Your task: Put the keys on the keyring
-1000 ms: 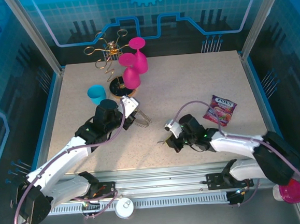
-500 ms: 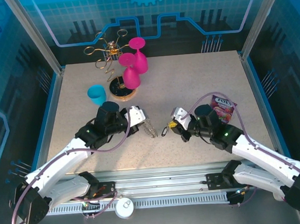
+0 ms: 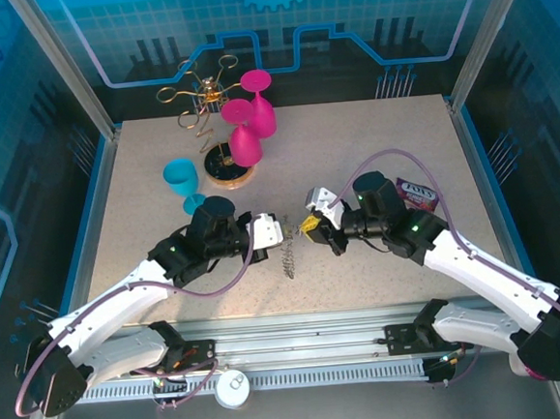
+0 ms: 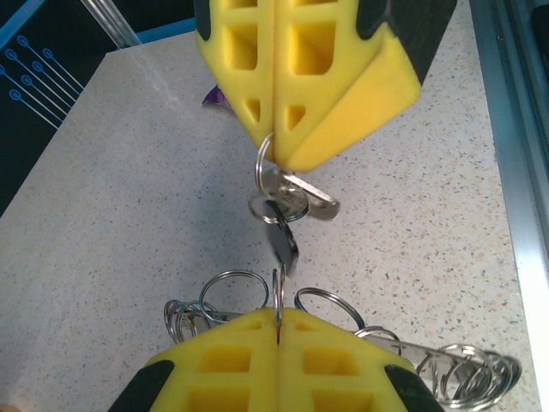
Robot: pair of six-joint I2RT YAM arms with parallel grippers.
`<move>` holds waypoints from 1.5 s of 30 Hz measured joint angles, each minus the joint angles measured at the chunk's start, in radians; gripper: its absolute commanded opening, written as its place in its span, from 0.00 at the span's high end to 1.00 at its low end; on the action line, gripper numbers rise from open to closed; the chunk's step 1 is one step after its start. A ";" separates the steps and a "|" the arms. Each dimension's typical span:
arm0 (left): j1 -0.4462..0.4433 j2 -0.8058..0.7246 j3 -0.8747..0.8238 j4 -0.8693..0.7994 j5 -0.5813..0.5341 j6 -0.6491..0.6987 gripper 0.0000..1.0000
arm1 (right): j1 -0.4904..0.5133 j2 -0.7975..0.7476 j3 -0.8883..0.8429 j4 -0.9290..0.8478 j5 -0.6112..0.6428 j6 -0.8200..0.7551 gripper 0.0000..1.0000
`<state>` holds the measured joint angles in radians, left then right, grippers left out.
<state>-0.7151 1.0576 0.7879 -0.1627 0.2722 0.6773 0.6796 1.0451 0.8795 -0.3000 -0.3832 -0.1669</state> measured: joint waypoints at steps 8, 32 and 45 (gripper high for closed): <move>-0.005 0.011 0.000 0.018 -0.024 0.003 1.00 | 0.011 0.045 0.011 0.001 -0.044 -0.003 1.00; -0.010 0.019 0.000 0.035 -0.039 0.002 1.00 | 0.016 0.079 0.013 0.037 0.016 0.051 1.00; -0.010 0.019 0.000 0.082 -0.119 -0.014 1.00 | 0.016 0.102 0.012 0.108 0.115 0.253 1.00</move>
<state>-0.7250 1.0763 0.7876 -0.0803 0.1532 0.6628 0.6956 1.1473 0.8917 -0.1925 -0.2684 0.0860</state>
